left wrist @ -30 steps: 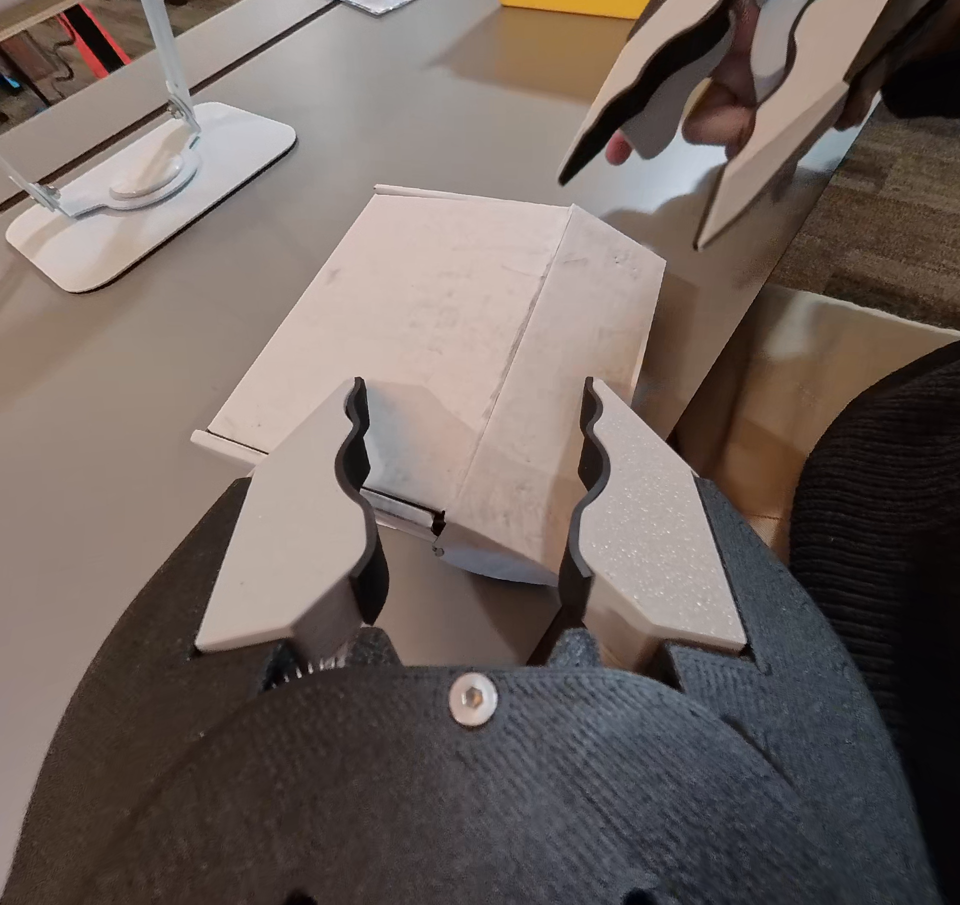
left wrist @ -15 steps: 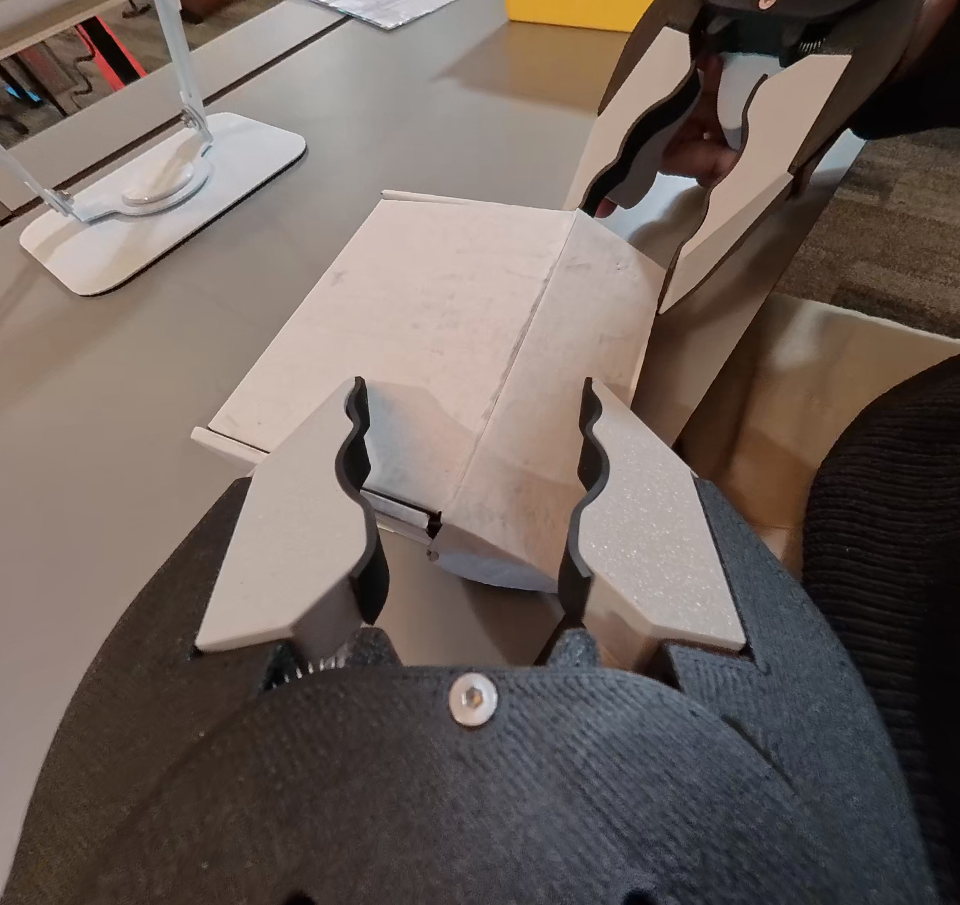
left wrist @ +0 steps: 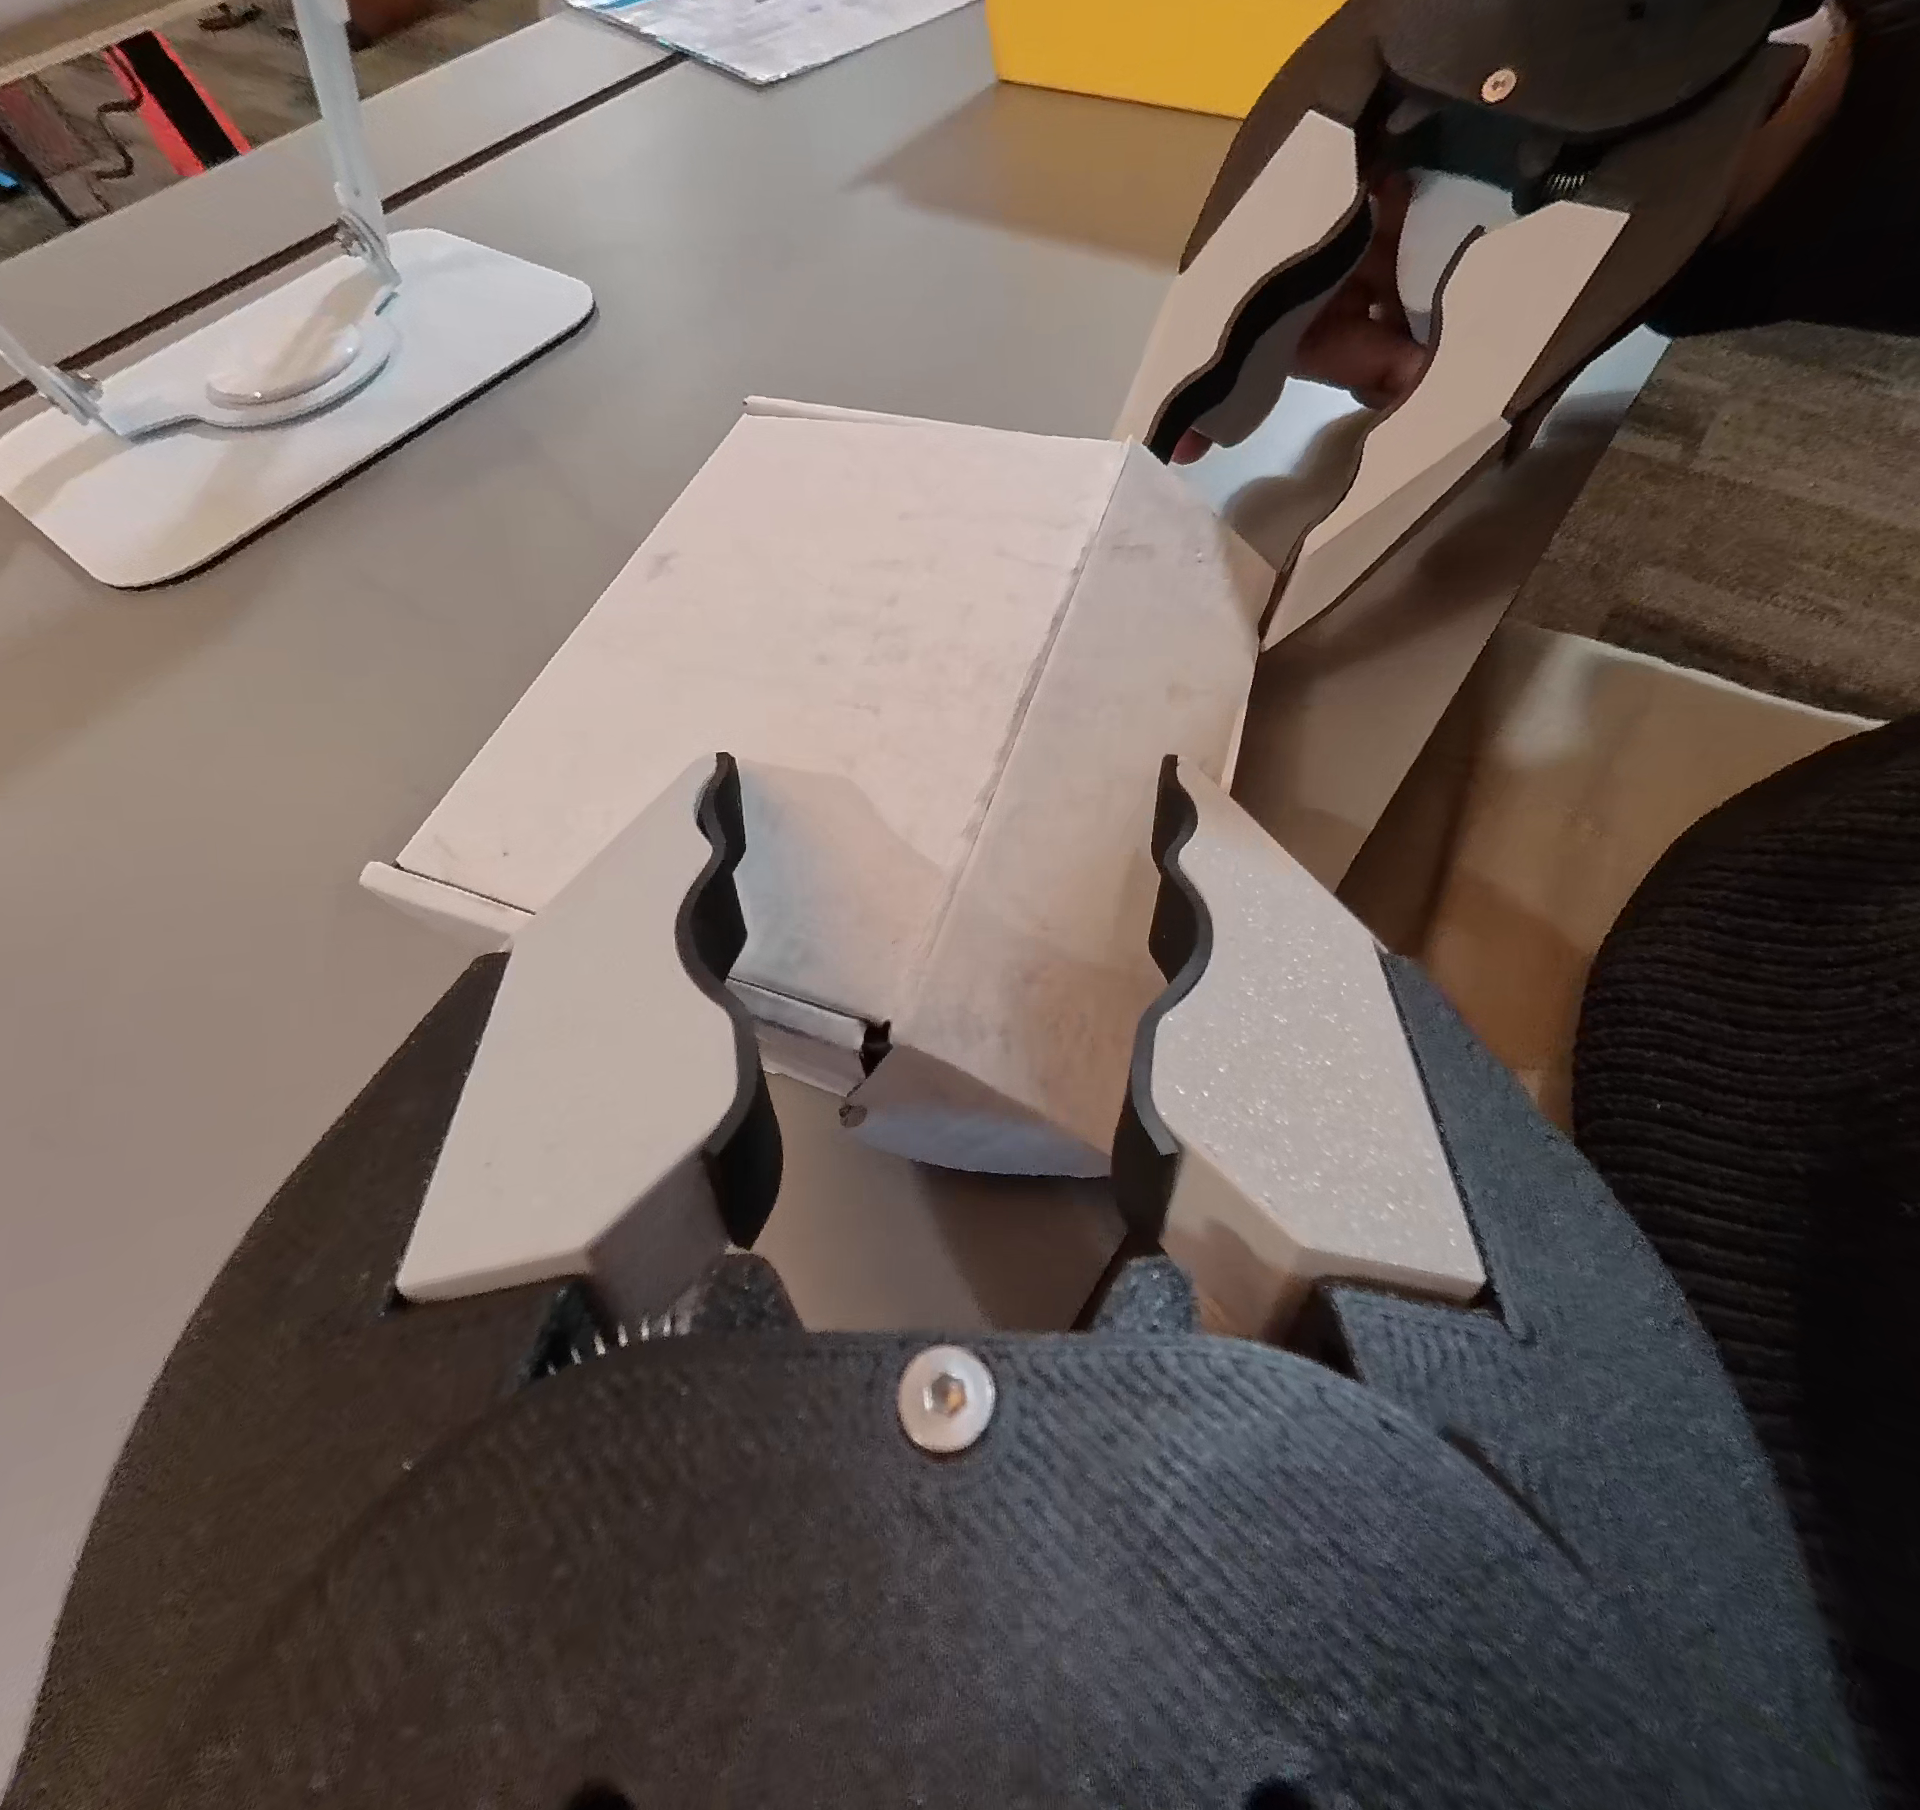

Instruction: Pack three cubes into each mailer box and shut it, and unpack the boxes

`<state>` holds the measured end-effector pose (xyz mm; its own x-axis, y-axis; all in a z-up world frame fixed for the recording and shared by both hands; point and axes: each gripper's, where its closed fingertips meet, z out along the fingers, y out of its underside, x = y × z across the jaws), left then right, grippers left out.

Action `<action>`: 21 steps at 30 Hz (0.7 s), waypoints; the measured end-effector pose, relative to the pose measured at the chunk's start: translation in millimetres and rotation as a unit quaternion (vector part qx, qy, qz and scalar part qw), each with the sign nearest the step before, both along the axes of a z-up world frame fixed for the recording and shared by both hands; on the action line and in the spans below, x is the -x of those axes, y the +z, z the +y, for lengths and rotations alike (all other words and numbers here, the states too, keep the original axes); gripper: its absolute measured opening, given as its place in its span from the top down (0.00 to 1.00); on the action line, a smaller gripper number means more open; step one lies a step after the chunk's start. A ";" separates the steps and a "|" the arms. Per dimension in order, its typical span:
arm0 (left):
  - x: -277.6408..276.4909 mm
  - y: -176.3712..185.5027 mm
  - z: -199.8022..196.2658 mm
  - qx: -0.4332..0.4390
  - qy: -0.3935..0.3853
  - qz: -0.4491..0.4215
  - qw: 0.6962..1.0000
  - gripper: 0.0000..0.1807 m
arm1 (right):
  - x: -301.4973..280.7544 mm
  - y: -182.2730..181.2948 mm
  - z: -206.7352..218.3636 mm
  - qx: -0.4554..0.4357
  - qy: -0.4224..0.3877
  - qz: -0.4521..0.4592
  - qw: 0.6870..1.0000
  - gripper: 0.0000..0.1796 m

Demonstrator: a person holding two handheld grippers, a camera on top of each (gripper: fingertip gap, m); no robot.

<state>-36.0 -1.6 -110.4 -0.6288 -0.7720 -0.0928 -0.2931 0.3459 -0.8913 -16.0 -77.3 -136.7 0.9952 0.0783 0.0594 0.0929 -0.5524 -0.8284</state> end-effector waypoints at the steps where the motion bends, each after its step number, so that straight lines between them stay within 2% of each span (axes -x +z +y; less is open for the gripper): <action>1: -0.4 0.2 0.2 0.002 0.000 0.000 1.000 0.56 | -0.7 -0.5 0.1 0.002 -0.002 0.001 1.000 0.72; 3: -0.6 -0.4 1.6 -0.004 0.000 0.000 1.000 0.56 | -2.9 -1.6 0.3 0.005 -0.009 0.002 1.000 0.74; 4: -0.5 -0.7 2.9 -0.011 0.000 0.000 1.000 0.56 | -4.9 -1.9 0.4 0.006 -0.015 0.005 1.000 0.79; 10: 6.4 -0.6 26.6 -0.012 0.025 0.025 0.999 0.55 | -11.3 4.2 -3.3 -0.013 -0.034 0.032 0.999 0.83; 15: 18.1 8.3 40.3 0.077 0.030 0.069 0.994 0.53 | -11.1 9.0 -8.4 -0.026 -0.034 0.067 0.997 0.68; 21: 26.2 12.9 60.7 0.094 0.098 0.089 0.987 0.52 | -19.9 16.8 -9.3 -0.051 -0.053 0.098 0.992 0.66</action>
